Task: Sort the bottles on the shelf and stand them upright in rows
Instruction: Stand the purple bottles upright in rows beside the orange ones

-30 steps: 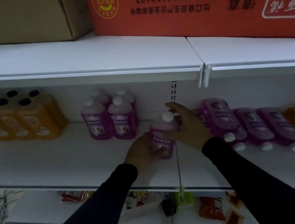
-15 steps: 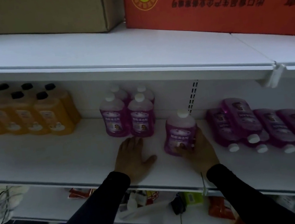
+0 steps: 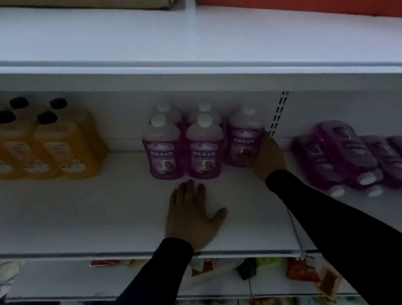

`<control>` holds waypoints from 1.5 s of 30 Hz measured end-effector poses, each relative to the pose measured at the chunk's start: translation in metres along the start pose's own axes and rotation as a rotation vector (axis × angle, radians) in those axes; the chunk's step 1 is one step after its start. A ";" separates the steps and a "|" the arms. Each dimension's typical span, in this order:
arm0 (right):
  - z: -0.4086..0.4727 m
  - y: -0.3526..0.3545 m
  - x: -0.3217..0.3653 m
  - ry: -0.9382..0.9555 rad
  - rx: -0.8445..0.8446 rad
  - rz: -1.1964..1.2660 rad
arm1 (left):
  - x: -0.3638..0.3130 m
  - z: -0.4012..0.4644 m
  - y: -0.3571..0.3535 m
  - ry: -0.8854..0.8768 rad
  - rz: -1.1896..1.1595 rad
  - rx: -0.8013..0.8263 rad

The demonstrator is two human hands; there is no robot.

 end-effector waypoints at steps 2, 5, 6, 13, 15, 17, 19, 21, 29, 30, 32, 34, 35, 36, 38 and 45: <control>0.006 -0.003 0.001 -0.016 -0.006 -0.029 | 0.000 0.001 0.000 0.007 -0.007 -0.004; 0.011 -0.005 0.002 -0.025 -0.017 -0.050 | -0.001 0.001 0.000 0.012 -0.003 -0.005; 0.012 -0.006 0.002 -0.026 -0.017 -0.053 | -0.001 0.001 0.000 0.011 -0.003 -0.004; 0.014 -0.007 -0.002 -0.065 0.073 -0.064 | 0.001 0.001 0.000 0.020 -0.003 0.012; 0.009 0.000 -0.005 -0.097 0.098 -0.058 | 0.001 0.001 -0.001 0.021 -0.004 0.021; -0.001 0.016 -0.006 -0.102 0.098 -0.017 | 0.002 0.001 -0.001 0.026 -0.015 0.033; -0.013 0.042 -0.002 -0.033 0.054 -0.020 | 0.002 0.000 0.000 0.026 -0.021 0.047; -0.025 0.080 0.005 0.088 -0.040 -0.119 | 0.001 -0.001 0.003 0.028 -0.019 0.048; -0.043 0.209 -0.064 -0.278 -0.244 -0.566 | -0.037 0.001 0.029 -0.045 -0.138 0.046; -0.044 0.209 -0.078 -0.372 -0.171 -0.590 | -0.050 0.004 0.035 -0.074 -0.150 0.044; -0.043 0.205 -0.084 -0.404 -0.072 -0.576 | -0.077 0.007 0.045 -0.133 -0.172 0.049; -0.039 0.205 -0.075 -0.336 -0.093 -0.489 | -0.099 0.008 0.053 -0.175 -0.186 0.044; -0.039 0.206 -0.070 -0.291 -0.102 -0.468 | -0.108 0.008 0.057 -0.191 -0.188 0.036; -0.040 0.205 -0.064 -0.239 -0.079 -0.488 | -0.116 0.008 0.060 -0.204 -0.188 0.022; -0.041 0.204 -0.055 -0.143 -0.011 -0.499 | -0.129 0.010 0.067 -0.217 -0.192 0.003; -0.062 0.163 0.008 0.264 0.513 -0.255 | -0.166 0.028 0.083 -0.272 -0.233 0.005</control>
Point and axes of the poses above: each hand's wrist, its own z-axis towards the middle knuckle, its own y-axis out of the back of the hand, x = y × z, the point moved 10 cm from there along z, towards the middle knuckle, and after that the axes turned 10 degrees about z, right-handed, at the moved point
